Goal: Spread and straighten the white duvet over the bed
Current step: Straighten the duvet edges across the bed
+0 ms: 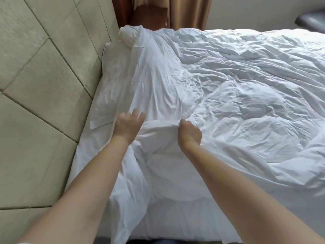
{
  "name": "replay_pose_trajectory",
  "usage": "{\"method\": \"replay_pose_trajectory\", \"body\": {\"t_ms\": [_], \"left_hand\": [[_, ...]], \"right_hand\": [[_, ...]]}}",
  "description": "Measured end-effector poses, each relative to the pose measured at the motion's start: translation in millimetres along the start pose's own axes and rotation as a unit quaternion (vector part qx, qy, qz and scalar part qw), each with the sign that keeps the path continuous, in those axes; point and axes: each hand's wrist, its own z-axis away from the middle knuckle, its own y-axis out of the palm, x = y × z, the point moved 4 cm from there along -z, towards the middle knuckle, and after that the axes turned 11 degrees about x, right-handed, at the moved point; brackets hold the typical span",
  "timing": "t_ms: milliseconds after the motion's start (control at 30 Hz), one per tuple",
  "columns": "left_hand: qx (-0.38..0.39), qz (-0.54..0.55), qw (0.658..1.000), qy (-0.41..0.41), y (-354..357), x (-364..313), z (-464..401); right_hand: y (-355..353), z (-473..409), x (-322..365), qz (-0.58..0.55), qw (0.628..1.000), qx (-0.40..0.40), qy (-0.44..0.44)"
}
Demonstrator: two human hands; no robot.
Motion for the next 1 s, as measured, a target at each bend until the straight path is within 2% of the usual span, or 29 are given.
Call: {"method": "replay_pose_trajectory", "body": {"t_ms": [100, 167, 233, 300, 367, 467, 600, 667, 700, 800, 900, 1000], "left_hand": [[-0.002, 0.092, 0.990, 0.105, 21, -36, -11], [0.152, 0.166, 0.967, 0.120, 45, -59, -12], [0.305, 0.151, 0.932, 0.126, 82, -73, -3], [0.372, 0.091, 0.913, 0.141, 101, -76, 7], [0.392, 0.079, 0.906, 0.137, 117, -80, 13], [0.396, 0.116, 0.906, 0.093, 126, -87, 14], [0.416, -0.046, 0.903, 0.101, 120, -100, 21], [0.378, -0.064, 0.921, 0.074, 112, -106, 25], [0.335, -0.054, 0.939, 0.063, 110, -109, 28], [0.329, -0.036, 0.942, 0.061, 94, -110, 49], [0.356, -0.004, 0.933, 0.049, 85, -108, 73], [0.410, 0.035, 0.909, -0.063, 83, -96, 98]], "right_hand": [[40, -27, -8, -0.117, 0.990, 0.076, 0.005], [75, -30, -18, -0.146, 0.973, 0.177, -0.023], [99, -27, -32, -0.097, 0.965, 0.238, -0.060], [114, -25, -46, -0.003, 0.957, 0.272, -0.100], [125, -23, -58, 0.094, 0.942, 0.300, -0.119], [136, -21, -70, 0.186, 0.933, 0.279, -0.135], [122, -23, -71, 0.143, 0.966, 0.161, -0.144], [110, -27, -76, 0.136, 0.975, 0.119, -0.126], [105, -29, -81, 0.146, 0.977, 0.110, -0.114], [101, -30, -104, 0.159, 0.979, 0.124, -0.040], [96, -21, -110, 0.102, 0.985, 0.140, 0.009], [86, -10, -109, -0.029, 0.992, 0.118, 0.040]]}}
